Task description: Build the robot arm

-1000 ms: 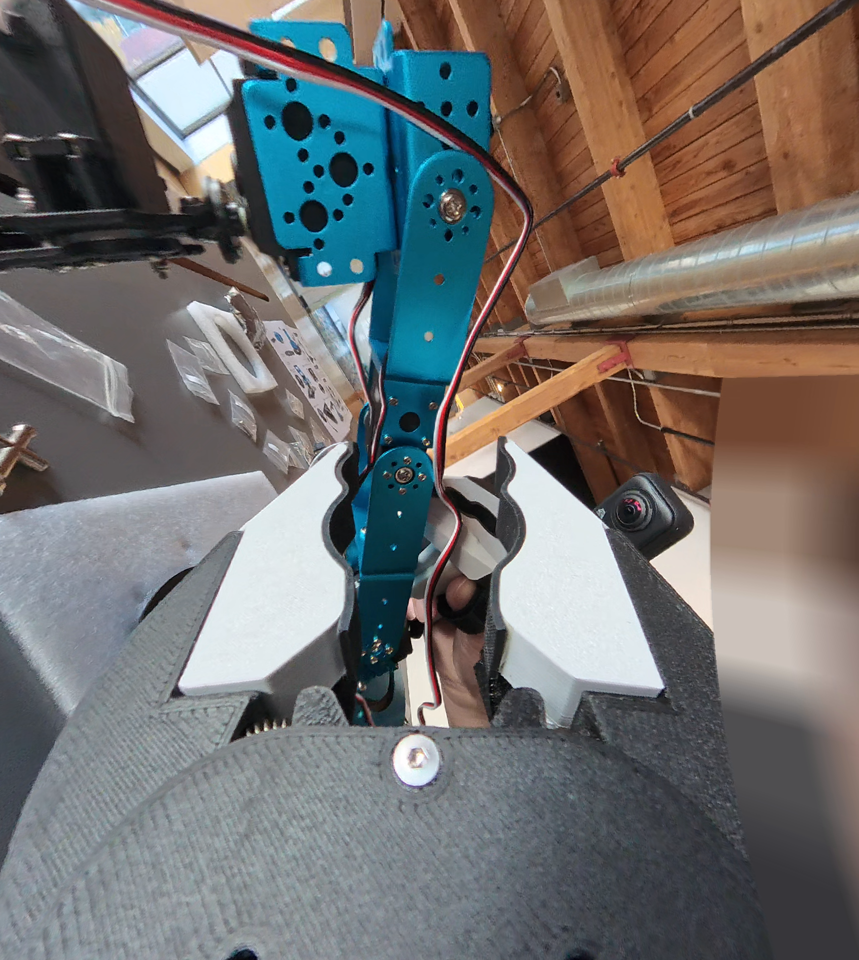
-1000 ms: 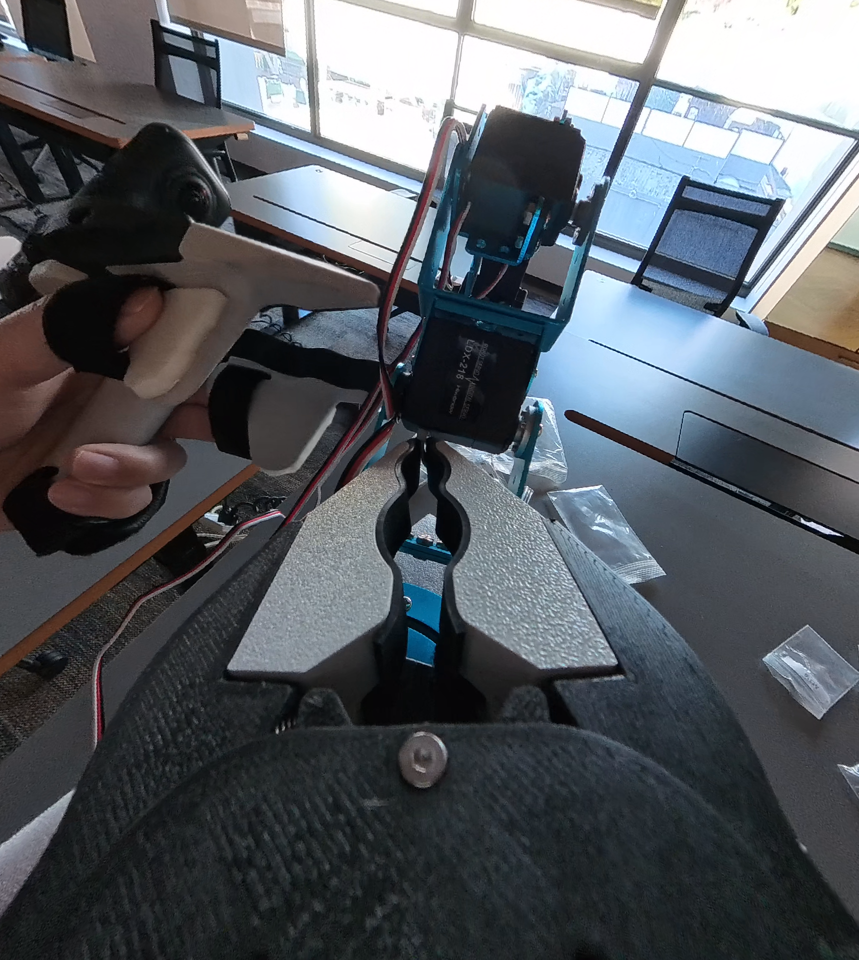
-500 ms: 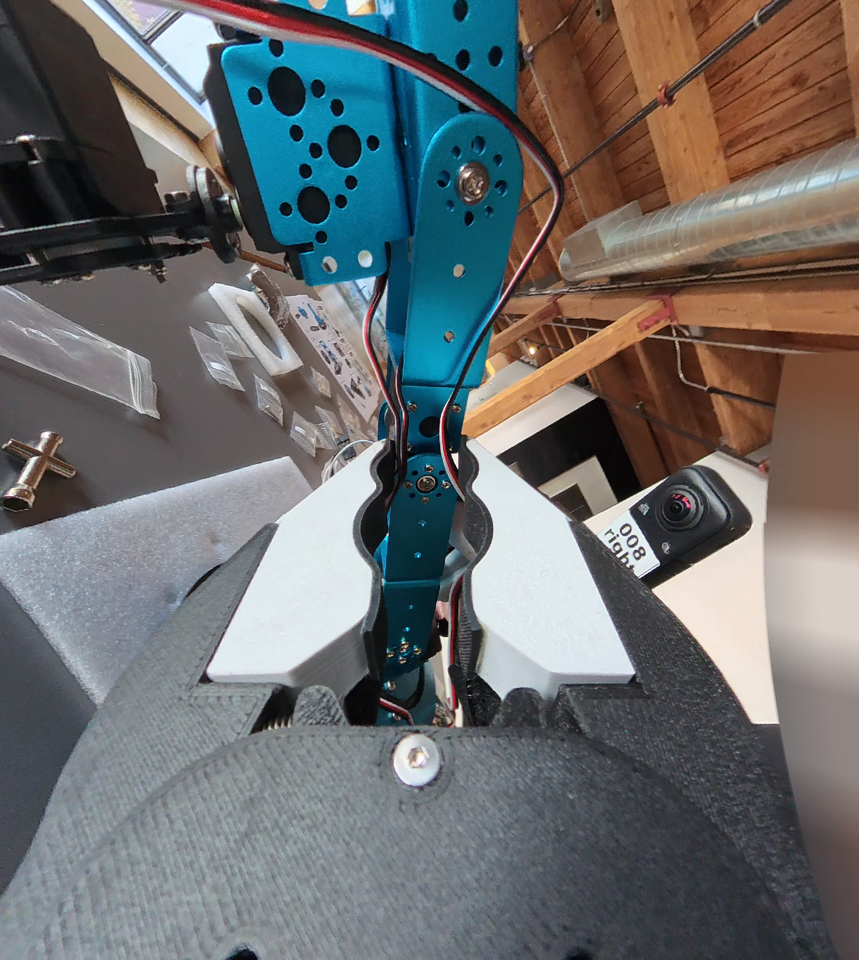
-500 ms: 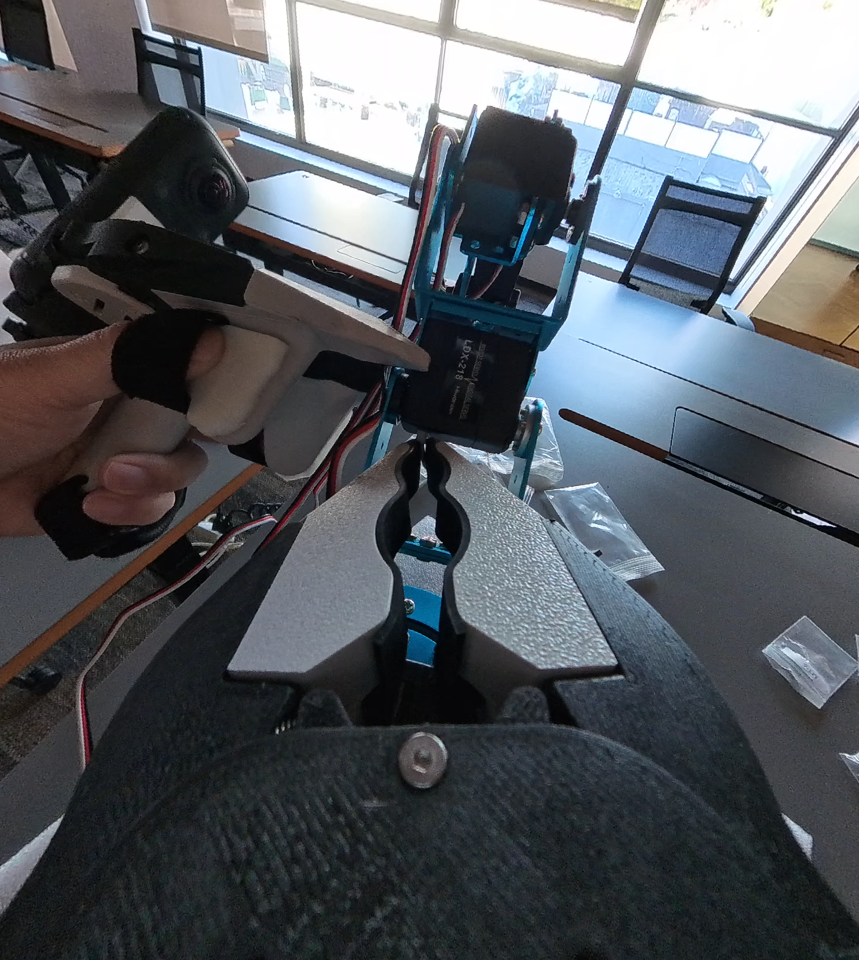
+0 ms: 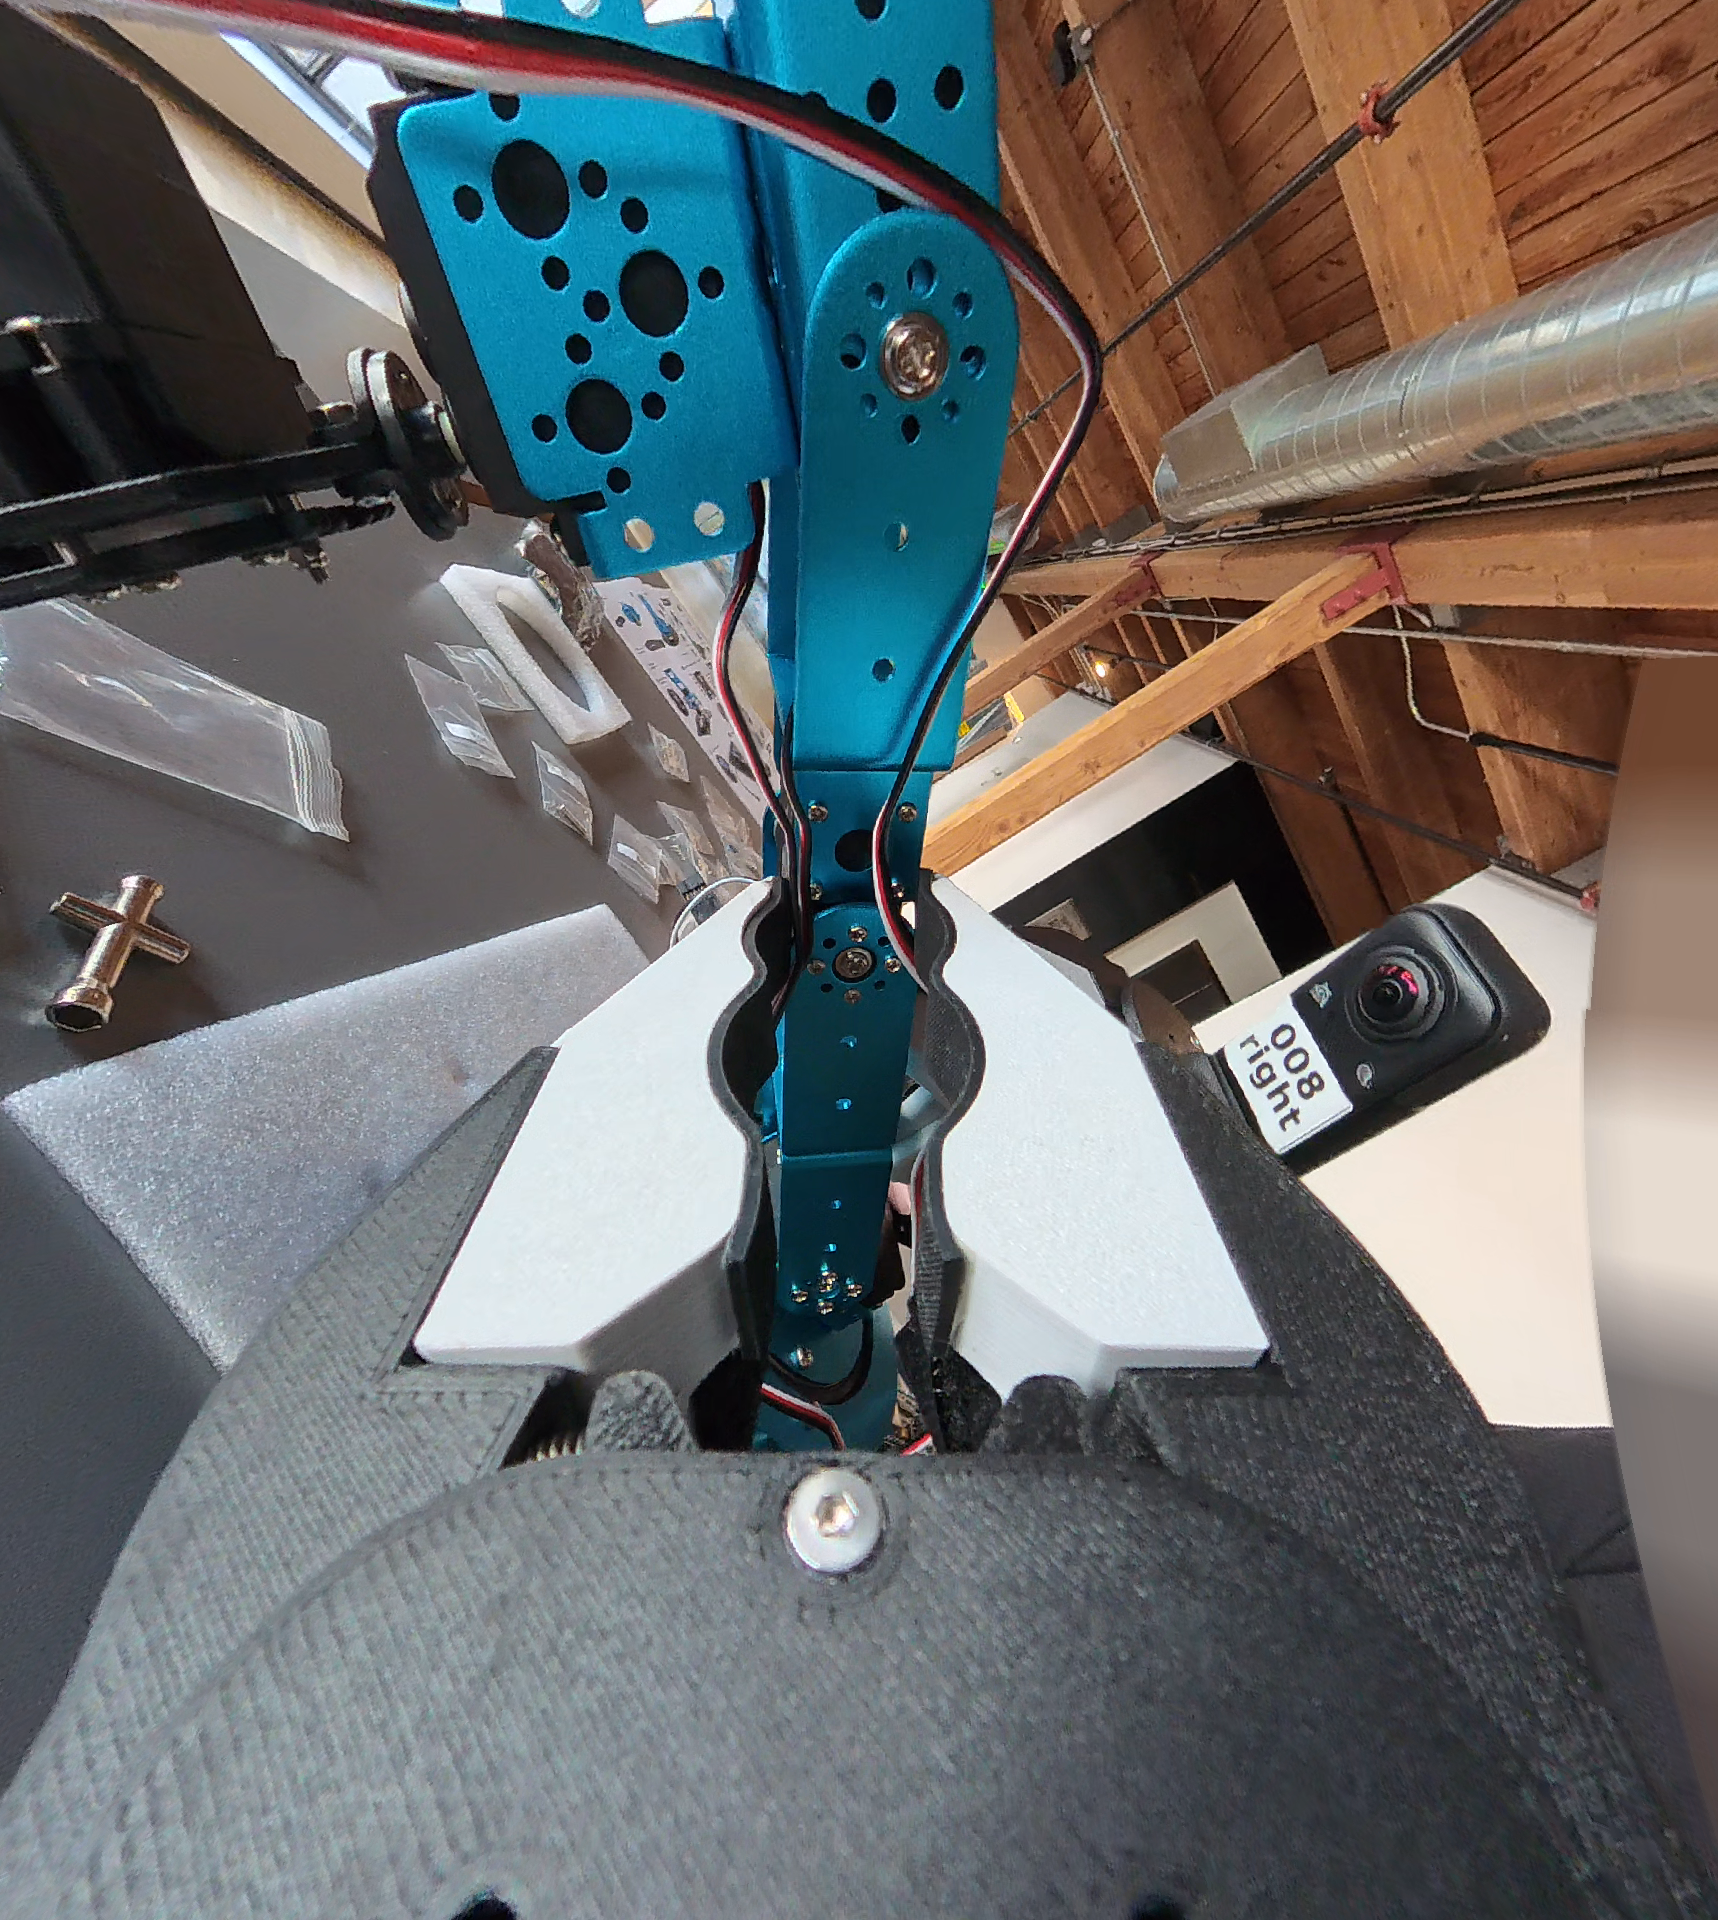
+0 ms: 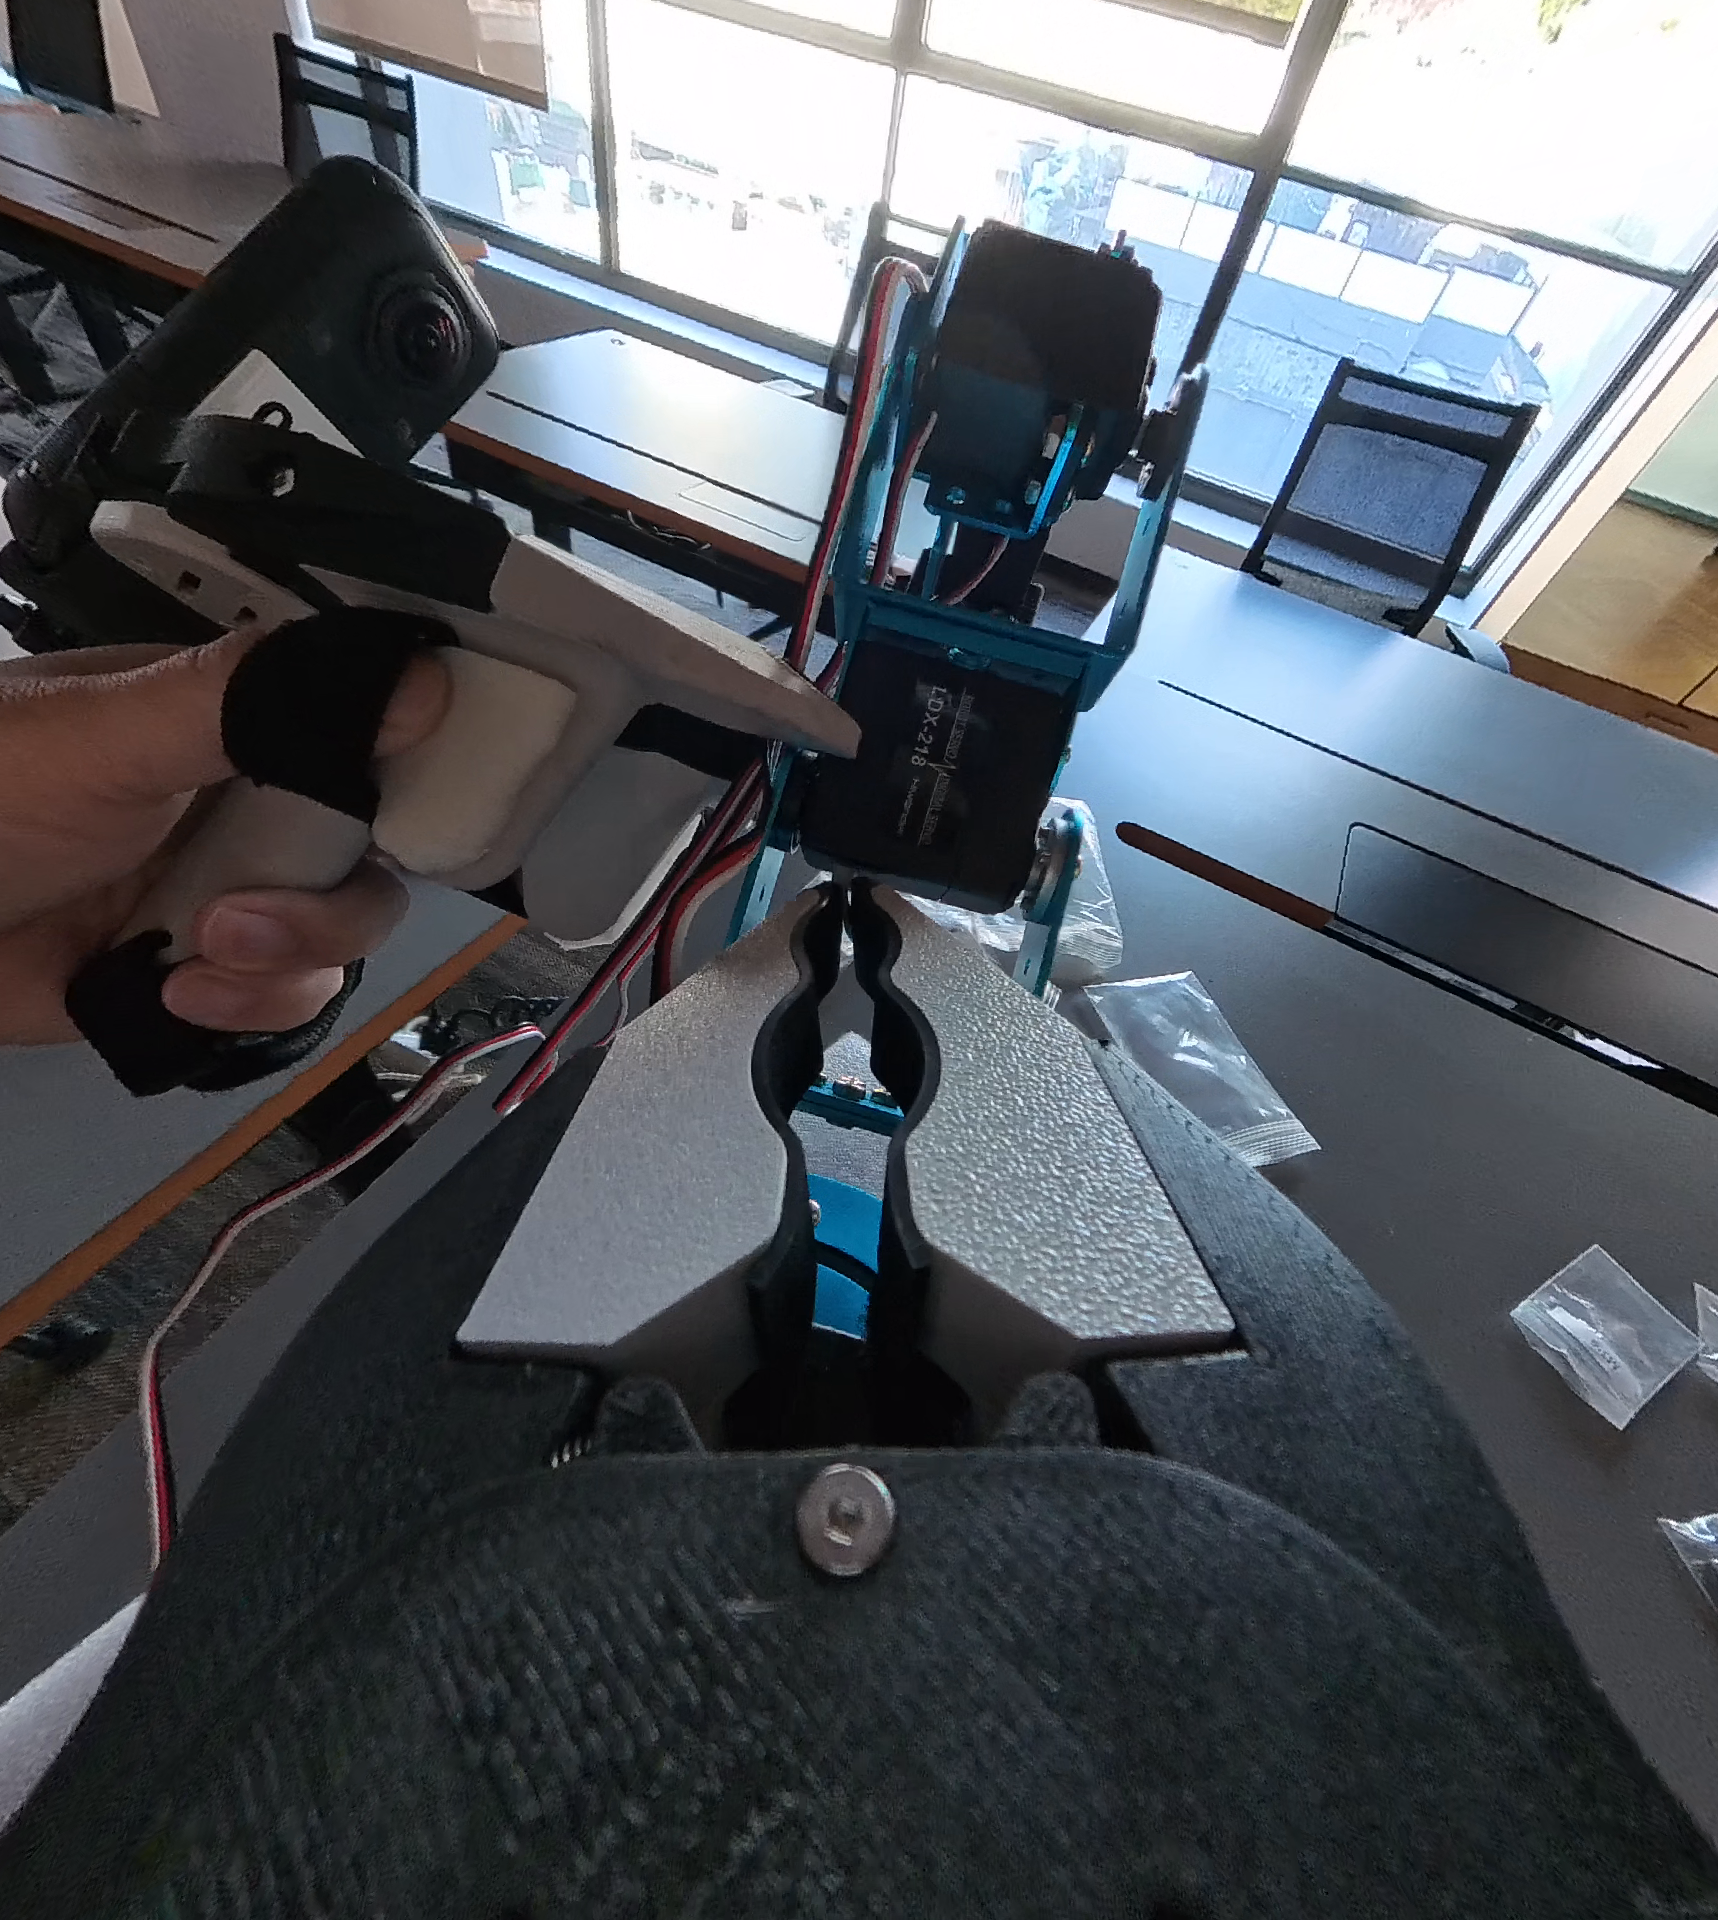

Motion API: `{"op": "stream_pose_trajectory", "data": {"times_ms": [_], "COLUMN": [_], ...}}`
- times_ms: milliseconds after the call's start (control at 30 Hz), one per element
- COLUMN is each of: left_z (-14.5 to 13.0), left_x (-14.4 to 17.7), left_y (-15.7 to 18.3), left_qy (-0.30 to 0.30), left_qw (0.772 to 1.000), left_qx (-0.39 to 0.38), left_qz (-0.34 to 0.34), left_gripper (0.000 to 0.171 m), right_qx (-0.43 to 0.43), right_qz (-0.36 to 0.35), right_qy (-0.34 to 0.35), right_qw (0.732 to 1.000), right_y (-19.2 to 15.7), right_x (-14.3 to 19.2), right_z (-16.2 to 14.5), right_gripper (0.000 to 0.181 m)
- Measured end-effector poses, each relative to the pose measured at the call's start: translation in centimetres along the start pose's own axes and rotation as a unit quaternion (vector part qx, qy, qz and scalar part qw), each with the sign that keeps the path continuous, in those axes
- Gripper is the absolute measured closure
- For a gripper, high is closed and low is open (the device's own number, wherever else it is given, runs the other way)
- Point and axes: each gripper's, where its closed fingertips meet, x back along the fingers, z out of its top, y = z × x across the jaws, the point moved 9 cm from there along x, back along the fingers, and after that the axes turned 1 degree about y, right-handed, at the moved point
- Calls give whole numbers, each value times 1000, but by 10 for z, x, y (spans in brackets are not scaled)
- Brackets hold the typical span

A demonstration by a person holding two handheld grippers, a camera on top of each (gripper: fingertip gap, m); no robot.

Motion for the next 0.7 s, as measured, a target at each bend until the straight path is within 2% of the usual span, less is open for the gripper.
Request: {"op": "stream_pose_trajectory", "data": {"times_ms": [167,500,700], "left_z": [0,0,0], "left_x": [0,0,0], "left_y": [0,0,0], "left_qy": [1,-2,-4], "left_qw": [1000,1000,1000], "left_qx": [0,7,9], "left_qz": [1,0,0], "left_gripper": [151,151,151], "right_qx": [-14,10,-14], "right_qz": [4,-4,12], "right_qy": [-2,-3,-6], "right_qw": [1000,1000,1000], "right_y": [1,1,4], "right_x": [0,0,0], "right_z": [0,0,-1], "right_gripper": [181,178,176]}}
